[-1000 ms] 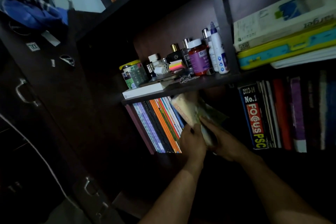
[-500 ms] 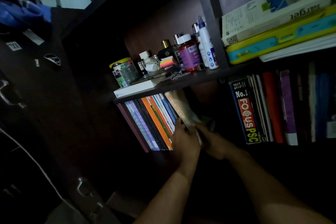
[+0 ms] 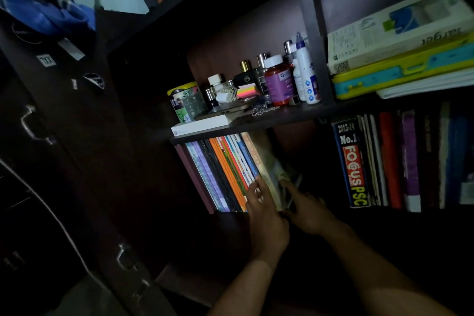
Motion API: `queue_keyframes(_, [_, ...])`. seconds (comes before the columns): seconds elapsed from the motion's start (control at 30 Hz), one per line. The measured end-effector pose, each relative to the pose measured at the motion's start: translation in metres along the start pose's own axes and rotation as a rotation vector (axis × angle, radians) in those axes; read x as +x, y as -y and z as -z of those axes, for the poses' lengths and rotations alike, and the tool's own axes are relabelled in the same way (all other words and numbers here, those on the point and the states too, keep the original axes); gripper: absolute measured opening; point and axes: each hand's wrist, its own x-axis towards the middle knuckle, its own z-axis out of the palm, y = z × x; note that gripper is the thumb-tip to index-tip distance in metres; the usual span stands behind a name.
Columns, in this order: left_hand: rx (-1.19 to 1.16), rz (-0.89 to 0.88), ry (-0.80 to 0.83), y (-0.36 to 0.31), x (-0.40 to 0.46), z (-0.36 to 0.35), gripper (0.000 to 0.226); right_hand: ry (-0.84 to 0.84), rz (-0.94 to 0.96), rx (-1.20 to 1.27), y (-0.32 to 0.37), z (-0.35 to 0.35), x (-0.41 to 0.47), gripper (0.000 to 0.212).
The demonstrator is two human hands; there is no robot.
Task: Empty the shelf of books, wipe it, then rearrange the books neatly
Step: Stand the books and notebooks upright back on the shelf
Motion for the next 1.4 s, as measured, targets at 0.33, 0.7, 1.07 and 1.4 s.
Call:
queue_keyframes(0.33, [-0.393,0.031,0.271,-0.082,-0.031,0.042,0.054,-0.248,-0.019,0.435,0.038,0.050,-0.133,0.053])
queue_keyframes(0.7, [-0.752,-0.254,0.890,-0.288,-0.191,0.045,0.031,-0.616,-0.360,0.162,0.055,0.199,-0.420,0.047])
queue_keyframes(1.07, [-0.717,-0.577,1.220,-0.421,-0.347,0.039,0.060,-0.764,-0.792,-0.321,0.066,0.263,-0.652,0.046])
queue_keyframes(1.4, [-0.551,-1.002,1.023,-0.458,-0.417,0.025,0.051,-0.793,-1.328,-0.423,0.035,0.314,-0.812,0.067])
